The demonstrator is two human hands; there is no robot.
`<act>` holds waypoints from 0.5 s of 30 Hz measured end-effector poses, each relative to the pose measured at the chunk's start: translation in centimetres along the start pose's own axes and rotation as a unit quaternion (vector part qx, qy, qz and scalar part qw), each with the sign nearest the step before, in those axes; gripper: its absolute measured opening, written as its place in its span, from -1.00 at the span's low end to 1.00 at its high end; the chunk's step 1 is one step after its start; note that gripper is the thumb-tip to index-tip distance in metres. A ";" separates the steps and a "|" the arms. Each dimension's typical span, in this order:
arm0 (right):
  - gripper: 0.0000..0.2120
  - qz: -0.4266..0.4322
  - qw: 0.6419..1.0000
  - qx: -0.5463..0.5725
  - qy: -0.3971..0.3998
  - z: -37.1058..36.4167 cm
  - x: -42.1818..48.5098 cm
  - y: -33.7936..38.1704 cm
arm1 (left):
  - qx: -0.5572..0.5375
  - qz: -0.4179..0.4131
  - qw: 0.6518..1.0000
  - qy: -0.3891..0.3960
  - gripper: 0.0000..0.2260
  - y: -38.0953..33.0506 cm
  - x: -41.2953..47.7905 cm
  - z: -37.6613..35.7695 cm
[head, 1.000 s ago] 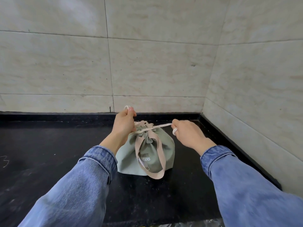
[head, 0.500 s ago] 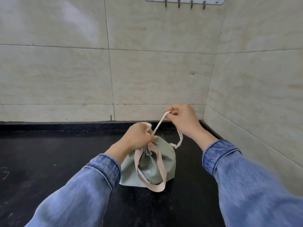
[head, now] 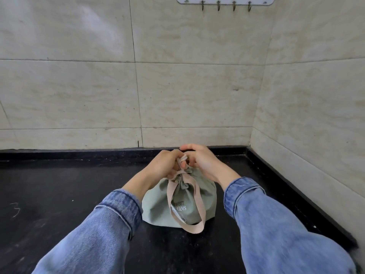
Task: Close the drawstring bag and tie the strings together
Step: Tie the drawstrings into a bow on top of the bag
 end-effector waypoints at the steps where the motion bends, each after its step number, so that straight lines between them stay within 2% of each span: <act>1: -0.45 0.005 1.000 -0.003 0.005 -0.3 -0.1 -0.1 | -0.002 0.001 1.000 -0.009 -0.55 -0.1 0.1 0.2; 4: -0.47 0.034 0.999 -0.005 0.025 -0.9 -0.1 0.2 | 0.014 -0.005 1.000 -0.019 -0.48 -0.4 0.2 0.6; 7: -0.49 0.060 0.997 0.001 0.050 -1.2 -0.1 0.4 | 0.043 -0.019 0.999 -0.013 -0.52 -0.8 0.1 0.6; 9: -0.59 0.071 0.996 -0.001 0.047 -1.3 -0.2 0.4 | 0.047 -0.023 0.998 -0.023 -0.56 -1.0 0.1 0.8; 12: -0.72 0.066 0.998 -0.013 0.016 -0.9 -0.3 0.1 | 0.047 -0.032 0.998 -0.035 -0.56 -1.0 0.1 1.3; 15: -0.81 0.043 0.996 -0.027 -0.068 1.2 -0.2 0.4 | 0.023 -0.030 0.999 -0.034 -0.56 -1.0 -0.1 1.8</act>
Point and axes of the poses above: each hand's wrist, its own x-axis towards the middle knuckle, its own z-axis out of the back of the hand, y = z × x, the point moved 7 cm from there along x, towards the middle knuckle, and after that the axes turned 12 degrees about -x, right-handed, at the moved point
